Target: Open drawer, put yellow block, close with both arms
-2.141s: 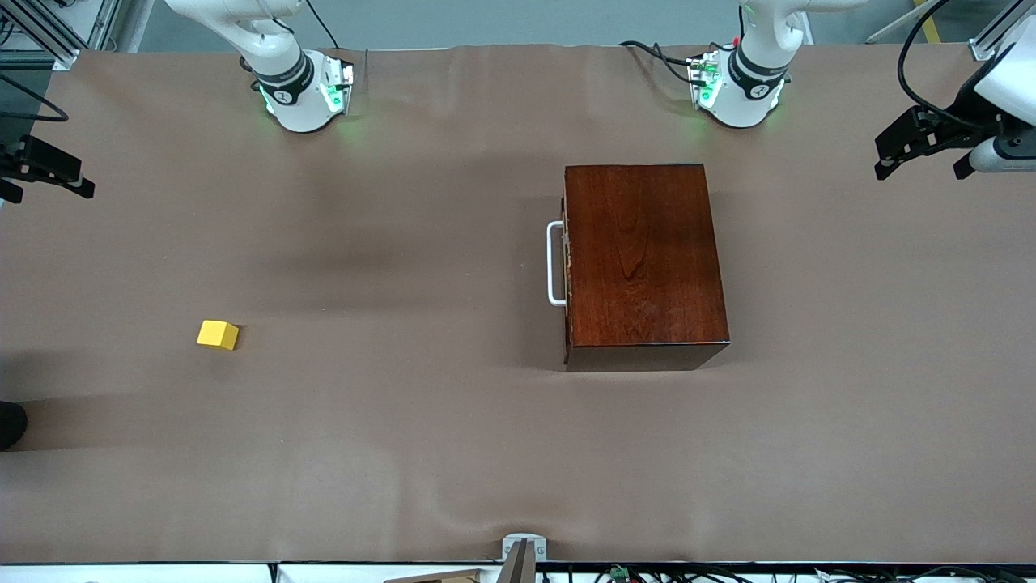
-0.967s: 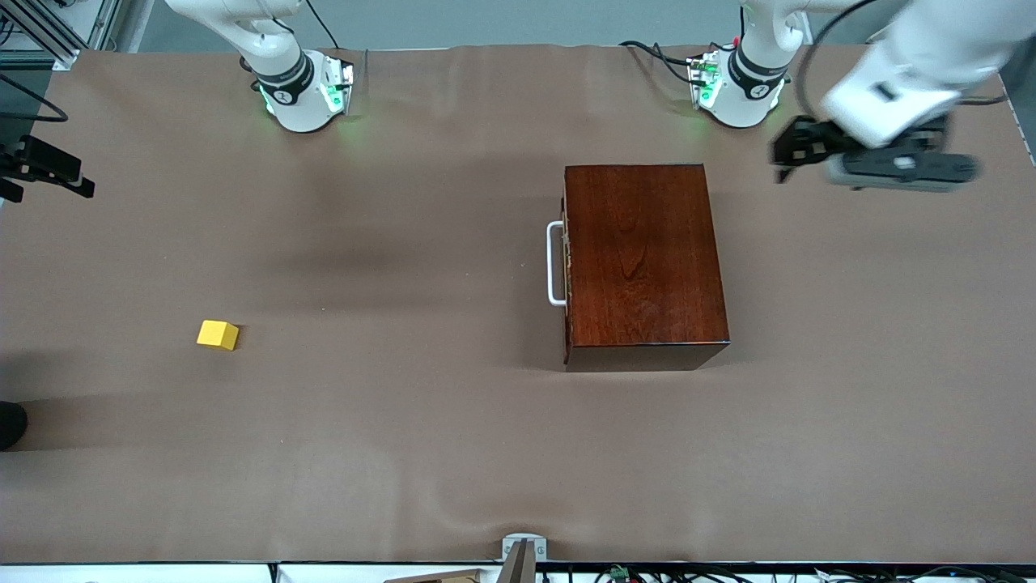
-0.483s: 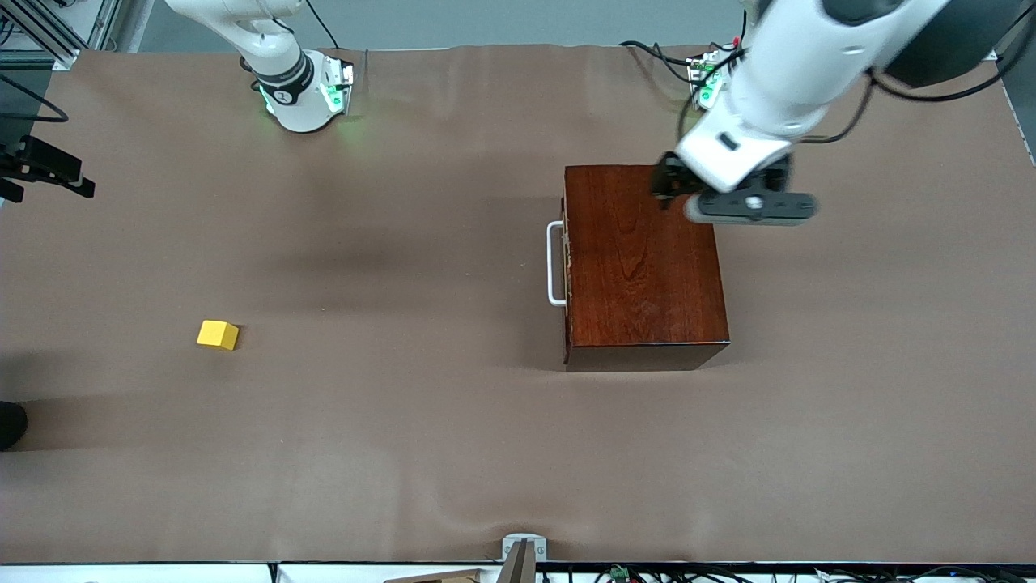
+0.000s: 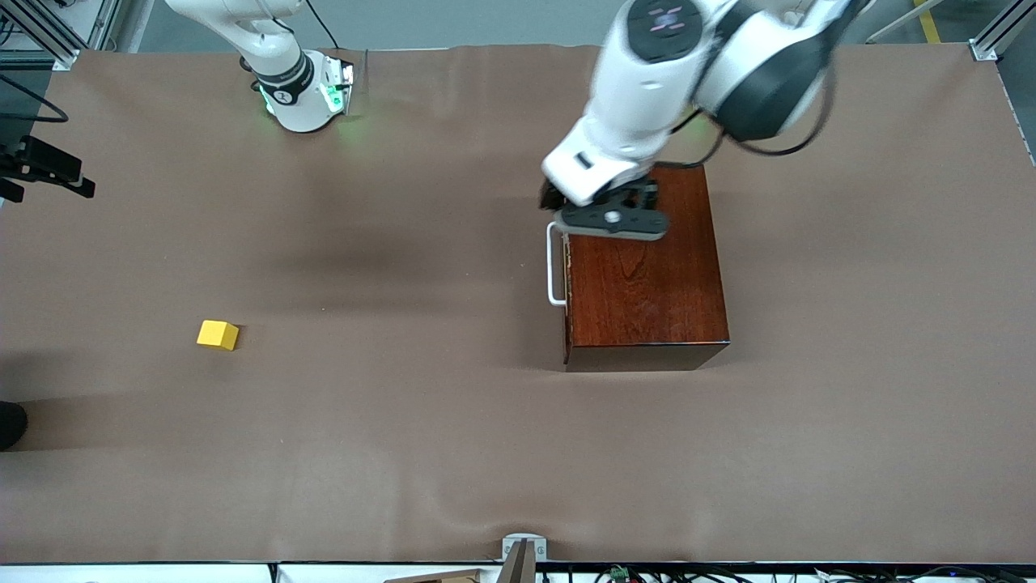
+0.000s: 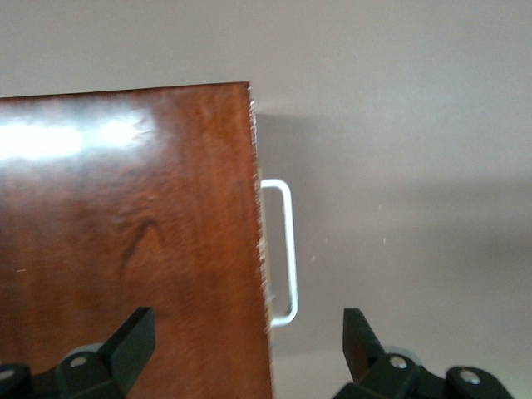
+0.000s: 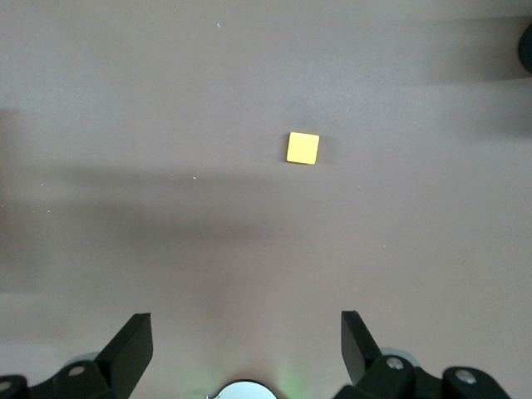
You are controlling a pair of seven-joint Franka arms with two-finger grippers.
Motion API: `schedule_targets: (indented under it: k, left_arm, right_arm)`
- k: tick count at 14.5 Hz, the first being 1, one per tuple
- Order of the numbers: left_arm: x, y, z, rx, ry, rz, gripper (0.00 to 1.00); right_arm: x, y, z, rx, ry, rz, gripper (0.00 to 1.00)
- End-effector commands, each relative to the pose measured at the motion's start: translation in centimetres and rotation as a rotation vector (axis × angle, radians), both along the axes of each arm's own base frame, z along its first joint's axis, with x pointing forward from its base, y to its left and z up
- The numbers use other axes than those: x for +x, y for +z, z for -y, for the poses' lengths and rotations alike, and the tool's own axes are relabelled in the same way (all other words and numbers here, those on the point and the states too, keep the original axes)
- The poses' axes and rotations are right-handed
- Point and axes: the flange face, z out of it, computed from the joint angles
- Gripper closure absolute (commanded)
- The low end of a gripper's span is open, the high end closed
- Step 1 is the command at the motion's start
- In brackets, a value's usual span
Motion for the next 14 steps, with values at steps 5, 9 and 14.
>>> schedule_targets:
  k: [5,9,14]
  left_arm:
    - [-1.0,-7.4,8.4,0.107,0.068,0.082,0.00]
    - [-2.3,-13.0,10.3,0.206,0.072,0.091,0.00]
    - [-3.4,-17.9,11.5,0.270,0.091,0.081,0.00]
  right_arm:
    - [0.3,0.6,-0.3,-0.017,0.001,0.010,0.00]
    - [0.6,-0.1,0.7,-0.019,-0.011,-0.003,0.00]
    - [0.8,-0.4,1.3,-0.032,-0.026,-0.002,0.00]
